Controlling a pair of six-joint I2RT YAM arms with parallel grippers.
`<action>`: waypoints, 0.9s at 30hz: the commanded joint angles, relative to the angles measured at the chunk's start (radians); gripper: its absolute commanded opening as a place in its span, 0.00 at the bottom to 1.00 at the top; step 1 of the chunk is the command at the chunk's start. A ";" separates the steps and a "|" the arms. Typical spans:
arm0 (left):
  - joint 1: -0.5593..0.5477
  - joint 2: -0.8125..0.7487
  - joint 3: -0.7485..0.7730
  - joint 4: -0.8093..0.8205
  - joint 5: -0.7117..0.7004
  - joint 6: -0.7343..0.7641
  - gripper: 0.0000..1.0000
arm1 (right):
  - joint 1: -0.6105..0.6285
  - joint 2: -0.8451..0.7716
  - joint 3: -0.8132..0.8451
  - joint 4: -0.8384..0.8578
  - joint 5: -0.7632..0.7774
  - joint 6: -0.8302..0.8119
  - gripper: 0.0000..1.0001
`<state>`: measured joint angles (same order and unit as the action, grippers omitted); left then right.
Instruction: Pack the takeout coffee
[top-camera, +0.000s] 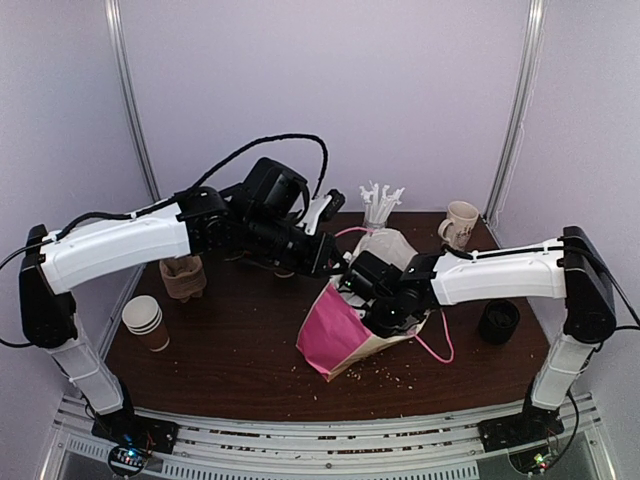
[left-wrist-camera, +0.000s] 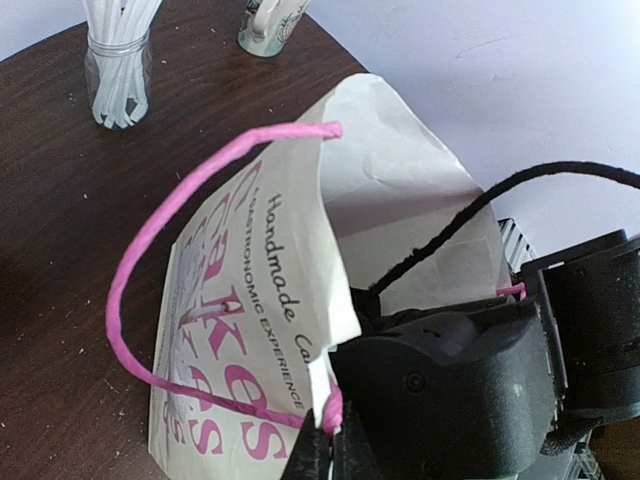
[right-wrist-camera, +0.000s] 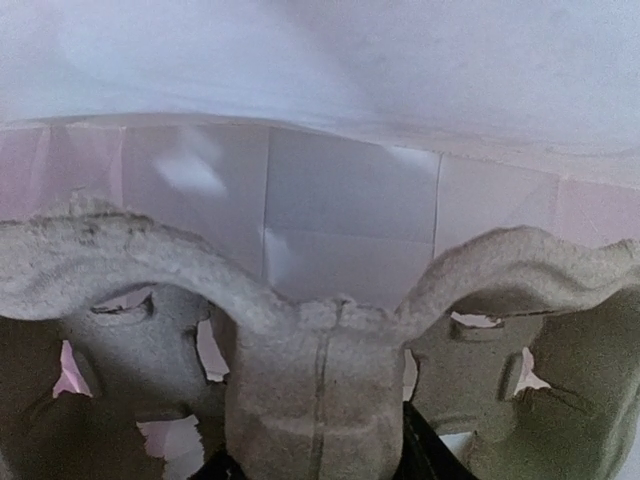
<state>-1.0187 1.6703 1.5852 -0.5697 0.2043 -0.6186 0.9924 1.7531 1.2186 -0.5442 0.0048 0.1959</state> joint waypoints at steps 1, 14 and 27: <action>-0.033 -0.023 -0.018 0.076 0.100 0.008 0.00 | -0.006 0.070 -0.021 0.032 -0.021 0.029 0.40; -0.032 -0.034 -0.020 0.050 0.058 0.025 0.00 | -0.006 0.128 0.015 -0.023 -0.053 0.028 0.46; -0.032 -0.032 -0.029 0.060 0.069 0.025 0.00 | -0.009 0.036 0.011 0.068 -0.028 0.065 0.43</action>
<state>-1.0149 1.6573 1.5616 -0.5831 0.1692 -0.6003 0.9859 1.8458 1.2427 -0.5144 -0.0193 0.2184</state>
